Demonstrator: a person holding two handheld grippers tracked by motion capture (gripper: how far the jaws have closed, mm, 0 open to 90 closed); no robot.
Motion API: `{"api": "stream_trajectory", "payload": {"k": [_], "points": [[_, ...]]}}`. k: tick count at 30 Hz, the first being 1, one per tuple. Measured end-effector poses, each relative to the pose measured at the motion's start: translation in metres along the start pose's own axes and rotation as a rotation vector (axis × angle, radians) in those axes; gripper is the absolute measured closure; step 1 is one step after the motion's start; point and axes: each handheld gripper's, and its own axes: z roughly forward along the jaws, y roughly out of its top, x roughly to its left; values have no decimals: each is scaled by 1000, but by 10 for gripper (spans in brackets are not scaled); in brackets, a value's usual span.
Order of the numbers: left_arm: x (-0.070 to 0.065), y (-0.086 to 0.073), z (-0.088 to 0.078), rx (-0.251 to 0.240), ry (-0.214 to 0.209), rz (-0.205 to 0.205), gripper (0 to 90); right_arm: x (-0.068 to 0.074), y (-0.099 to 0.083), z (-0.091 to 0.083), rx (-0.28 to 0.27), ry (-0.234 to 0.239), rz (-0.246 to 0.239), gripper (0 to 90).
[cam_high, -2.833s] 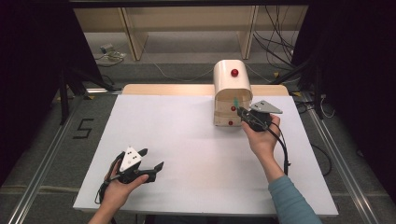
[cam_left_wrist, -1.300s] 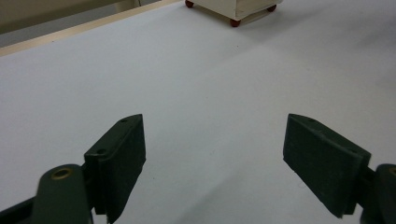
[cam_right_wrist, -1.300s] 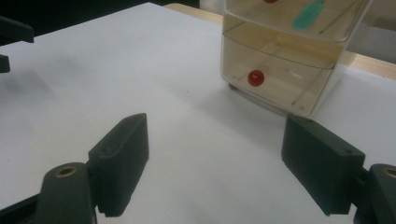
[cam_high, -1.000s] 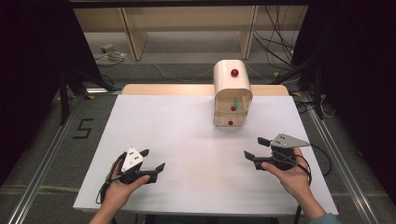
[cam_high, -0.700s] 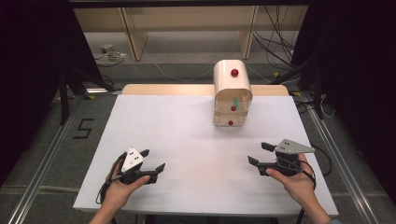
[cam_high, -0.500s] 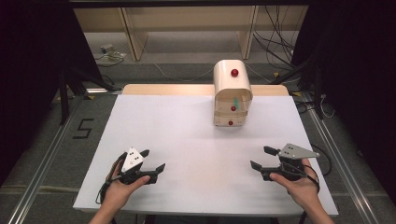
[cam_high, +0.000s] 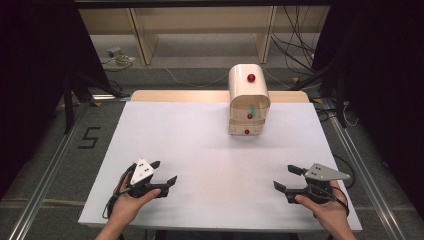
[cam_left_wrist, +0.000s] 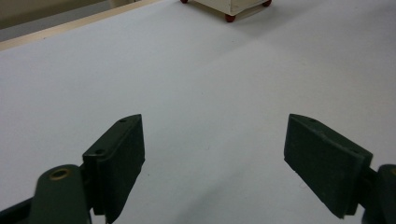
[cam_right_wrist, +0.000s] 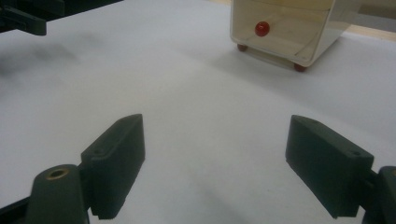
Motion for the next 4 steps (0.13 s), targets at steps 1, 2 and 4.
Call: {"api": "stream_trajectory", "payload": {"k": [1,2,4], "points": [[0,0,0,1,-1,1,204,0,0,-1,2,-3,6,206],[0,0,0,2,-4,0,203,-1,-1,-1,-2,-5,4,205],[0,0,1,6,-6,3,203,-1,-2,-2,-2,-6,8,203]]}}
